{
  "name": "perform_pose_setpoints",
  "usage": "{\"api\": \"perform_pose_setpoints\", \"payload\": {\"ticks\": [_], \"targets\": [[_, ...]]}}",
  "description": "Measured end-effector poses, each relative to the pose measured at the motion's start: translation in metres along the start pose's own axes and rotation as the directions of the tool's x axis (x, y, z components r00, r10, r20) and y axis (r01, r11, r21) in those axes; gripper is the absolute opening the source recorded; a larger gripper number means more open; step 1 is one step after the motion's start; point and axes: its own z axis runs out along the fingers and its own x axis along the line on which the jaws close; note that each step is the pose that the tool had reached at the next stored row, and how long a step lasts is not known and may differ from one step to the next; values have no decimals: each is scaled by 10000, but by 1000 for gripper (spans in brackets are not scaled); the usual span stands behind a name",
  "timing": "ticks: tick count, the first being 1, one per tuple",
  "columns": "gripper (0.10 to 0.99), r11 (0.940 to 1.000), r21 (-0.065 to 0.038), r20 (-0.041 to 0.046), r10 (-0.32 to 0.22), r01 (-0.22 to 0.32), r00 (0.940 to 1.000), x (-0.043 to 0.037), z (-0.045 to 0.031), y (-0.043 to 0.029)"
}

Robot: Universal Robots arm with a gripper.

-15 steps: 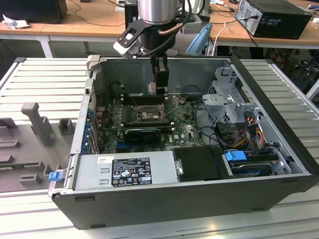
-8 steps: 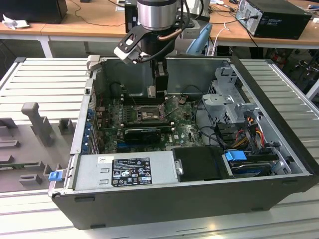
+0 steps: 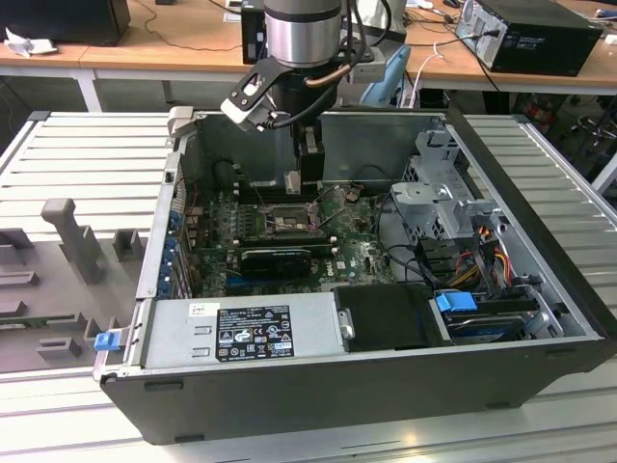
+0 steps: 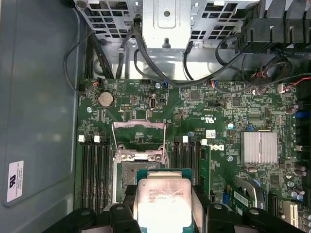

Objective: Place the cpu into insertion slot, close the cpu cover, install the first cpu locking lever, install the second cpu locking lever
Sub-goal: 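Place the cpu into insertion slot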

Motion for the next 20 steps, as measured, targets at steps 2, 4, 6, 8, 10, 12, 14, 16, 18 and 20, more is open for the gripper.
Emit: {"api": "perform_pose_setpoints", "payload": {"ticks": [2,4,6,8,10,12,14,16,18,20], "targets": [[529,10000,2,1,0,0,10000,0,25,-2],[529,10000,4,8,-1,1,10000,-1,27,-2],[529,10000,0,3,1,-1,10000,-1,41,-3],[529,10000,2,6,1,-1,10000,-1,67,-5],[529,10000,2,6,1,-1,10000,-2,101,-8],[529,10000,2,6,1,-1,10000,-2,144,-12],[529,10000,2,7,2,-2,10000,5,222,-19],[529,10000,2,6,1,-1,10000,10,281,-26],[529,10000,2,5,0,0,10000,11,330,-30],[529,10000,3,7,1,-1,10000,11,374,-35]]}}
